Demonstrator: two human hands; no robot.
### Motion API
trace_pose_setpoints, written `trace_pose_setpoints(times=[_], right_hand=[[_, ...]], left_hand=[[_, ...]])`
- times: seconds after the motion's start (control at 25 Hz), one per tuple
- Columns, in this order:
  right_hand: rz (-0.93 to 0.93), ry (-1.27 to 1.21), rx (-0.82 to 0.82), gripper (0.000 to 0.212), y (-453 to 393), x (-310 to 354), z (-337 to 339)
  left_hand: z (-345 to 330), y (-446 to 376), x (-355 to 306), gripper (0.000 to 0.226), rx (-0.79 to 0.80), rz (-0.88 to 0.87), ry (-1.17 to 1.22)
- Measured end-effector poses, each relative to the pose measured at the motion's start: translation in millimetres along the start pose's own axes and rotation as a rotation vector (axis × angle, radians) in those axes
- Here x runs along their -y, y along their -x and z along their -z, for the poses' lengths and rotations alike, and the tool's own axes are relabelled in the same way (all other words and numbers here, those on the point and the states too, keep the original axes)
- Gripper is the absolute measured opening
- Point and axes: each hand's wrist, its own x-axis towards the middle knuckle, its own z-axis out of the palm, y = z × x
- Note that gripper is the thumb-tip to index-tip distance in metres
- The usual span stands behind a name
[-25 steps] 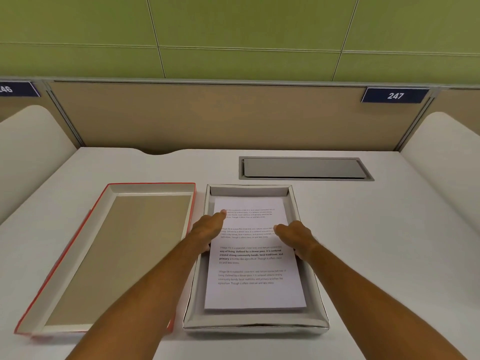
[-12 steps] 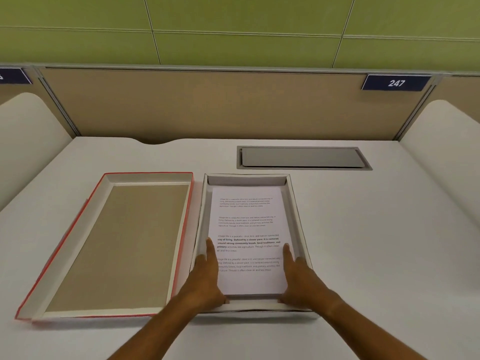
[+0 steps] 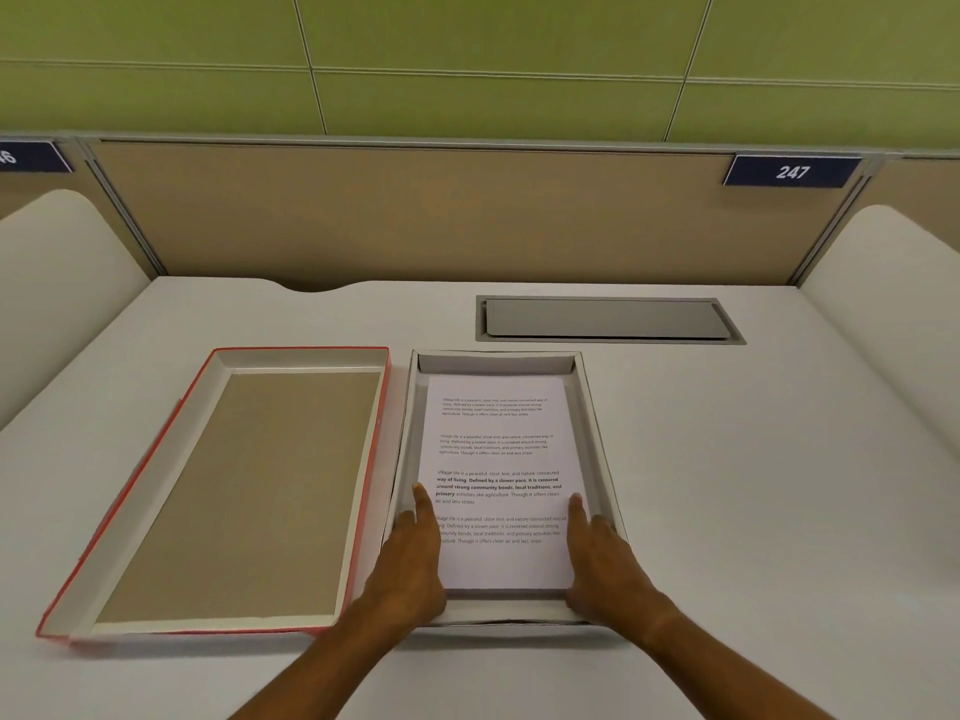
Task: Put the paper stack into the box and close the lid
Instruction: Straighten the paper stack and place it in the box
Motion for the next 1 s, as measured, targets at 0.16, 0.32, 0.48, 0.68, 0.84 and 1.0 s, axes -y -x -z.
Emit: trace_pose_setpoints(times=[0.16,0.32,0.48,0.68,0.84,1.0], right_hand=[[-0.007,-0.014,0.005,0.097,0,-1,2],[-0.018,-0.016,0.034,0.098,-1,2,5],[-0.066,-0.139,0.175,0.114,-6,5,17],[-0.117,-0.81,0.165,0.071,-35,4,57],[-0.251,-1.046,0.183,0.062,-53,11,69],[-0.302,-1.188,0.216,0.057,-61,-2,73]], left_hand=[[-3,0,1,0.114,-0.014,-0.006,-0.018],[-2,-1,-1,0.119,0.002,-0.011,-0.029],[10,-2,0,0.124,0.027,-0.038,0.141],[42,-22,-16,0.08,-0.017,0.041,0.616],[61,-49,-26,0.083,0.106,0.149,1.119],[72,-55,-17,0.111,0.12,0.297,1.247]])
